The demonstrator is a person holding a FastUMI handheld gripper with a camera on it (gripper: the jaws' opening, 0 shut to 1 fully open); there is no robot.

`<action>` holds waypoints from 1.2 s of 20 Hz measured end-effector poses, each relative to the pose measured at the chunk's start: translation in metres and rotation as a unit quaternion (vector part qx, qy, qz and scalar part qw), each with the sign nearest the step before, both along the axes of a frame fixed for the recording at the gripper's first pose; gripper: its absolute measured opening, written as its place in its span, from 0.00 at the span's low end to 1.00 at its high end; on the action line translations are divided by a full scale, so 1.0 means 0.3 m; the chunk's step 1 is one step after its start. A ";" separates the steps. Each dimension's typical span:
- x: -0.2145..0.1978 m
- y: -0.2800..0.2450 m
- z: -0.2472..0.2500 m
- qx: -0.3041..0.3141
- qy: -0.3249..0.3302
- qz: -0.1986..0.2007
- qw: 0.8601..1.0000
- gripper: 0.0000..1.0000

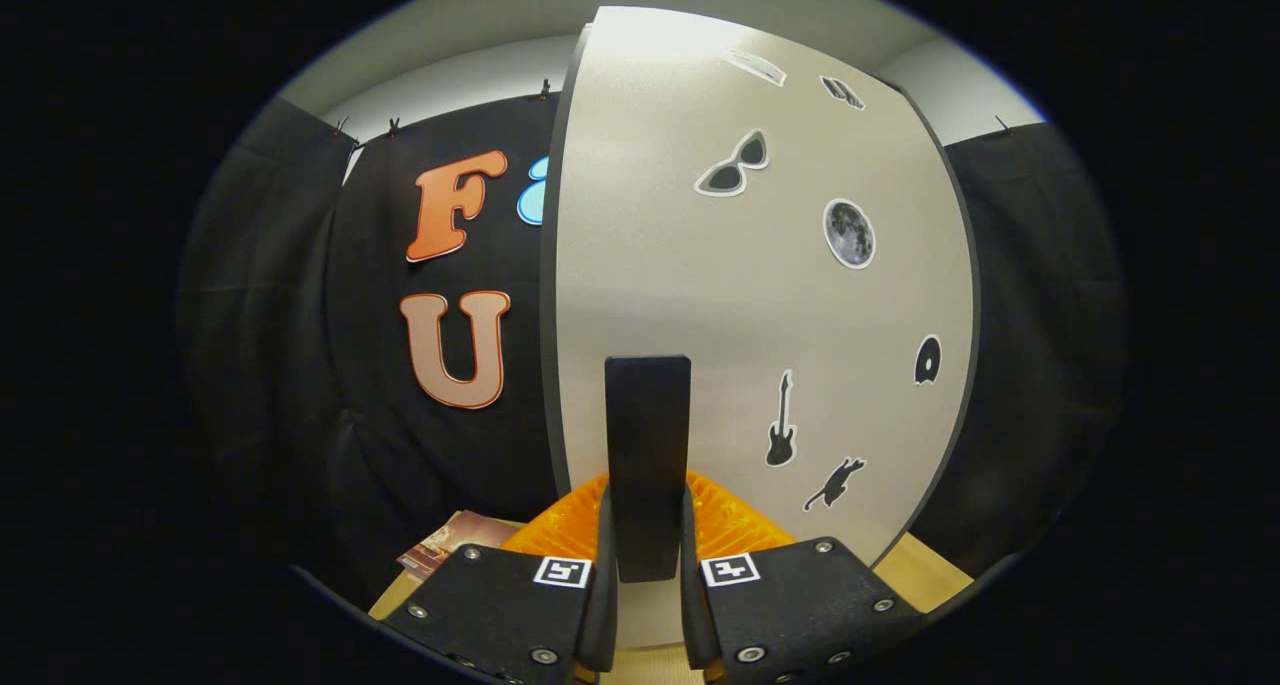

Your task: Open the shoe cabinet door, grab the shoes and put them into the shoe cabinet, then close the shoe cabinet door.

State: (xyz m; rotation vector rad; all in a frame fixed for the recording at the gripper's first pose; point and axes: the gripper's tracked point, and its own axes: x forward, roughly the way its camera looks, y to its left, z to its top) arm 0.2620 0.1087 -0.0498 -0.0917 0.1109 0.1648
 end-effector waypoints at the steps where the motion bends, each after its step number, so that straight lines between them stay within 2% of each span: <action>1: -0.021 -0.007 0.003 0.003 0.002 0.004 1.000 0.26; 11: -0.286 -0.223 0.034 0.015 0.014 0.034 0.999 0.26; 18: -0.404 -0.425 0.055 0.019 0.020 0.012 1.000 0.24; 24: -0.473 -0.610 0.076 0.025 0.026 -0.048 0.998 0.19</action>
